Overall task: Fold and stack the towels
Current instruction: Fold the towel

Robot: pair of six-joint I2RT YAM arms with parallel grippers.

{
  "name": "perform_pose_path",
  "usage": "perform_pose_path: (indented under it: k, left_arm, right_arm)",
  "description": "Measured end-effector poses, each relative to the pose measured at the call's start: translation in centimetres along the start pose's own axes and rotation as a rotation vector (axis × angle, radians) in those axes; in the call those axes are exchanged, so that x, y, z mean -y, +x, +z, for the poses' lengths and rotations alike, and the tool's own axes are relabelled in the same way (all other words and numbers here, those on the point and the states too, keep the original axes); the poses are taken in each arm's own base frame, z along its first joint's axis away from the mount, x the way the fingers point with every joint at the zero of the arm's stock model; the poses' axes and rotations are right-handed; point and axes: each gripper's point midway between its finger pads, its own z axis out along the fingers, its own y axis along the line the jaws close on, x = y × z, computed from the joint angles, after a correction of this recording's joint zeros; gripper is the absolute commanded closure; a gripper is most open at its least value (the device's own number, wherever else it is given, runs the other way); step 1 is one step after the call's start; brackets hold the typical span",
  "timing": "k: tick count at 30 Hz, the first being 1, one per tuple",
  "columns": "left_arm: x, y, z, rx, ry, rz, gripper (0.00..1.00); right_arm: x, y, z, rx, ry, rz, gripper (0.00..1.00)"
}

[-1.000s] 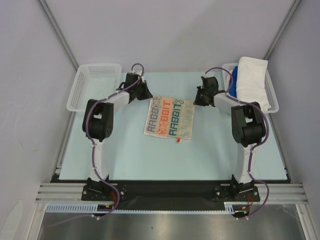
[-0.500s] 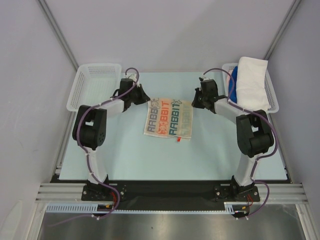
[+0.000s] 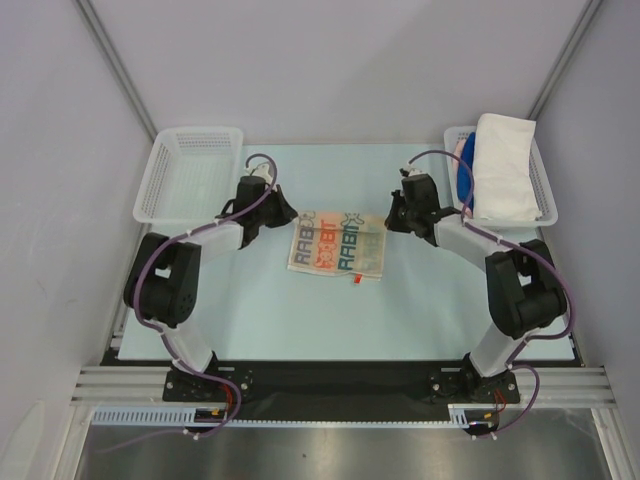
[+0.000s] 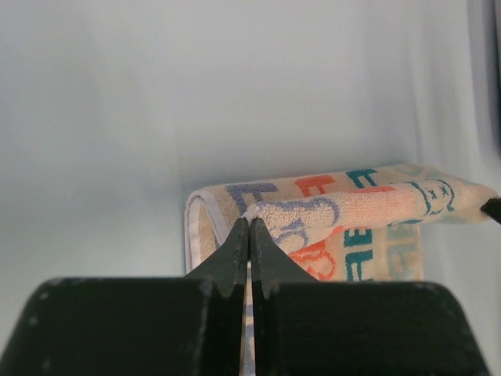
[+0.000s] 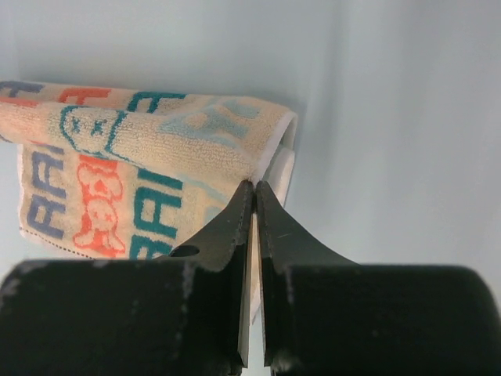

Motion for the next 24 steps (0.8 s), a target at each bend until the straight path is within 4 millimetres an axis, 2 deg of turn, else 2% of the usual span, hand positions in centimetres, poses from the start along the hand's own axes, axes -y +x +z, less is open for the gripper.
perform_pose_path:
  k: [9, 18, 24]
  left_arm:
    - [-0.4, 1.0, -2.1, 0.028, -0.058, 0.014, 1.00]
    - [-1.2, 3.8, -3.6, -0.007, -0.092, -0.001, 1.00]
    - [-0.3, 3.1, -4.8, 0.024, -0.076, 0.002, 1.00]
  right_arm:
    - [-0.7, 2.6, -1.6, -0.024, -0.011, -0.003, 0.95]
    - [-0.7, 4.5, -2.6, -0.035, -0.017, 0.000, 0.95]
    - [-1.0, 4.4, -3.5, -0.018, -0.029, 0.001, 0.95]
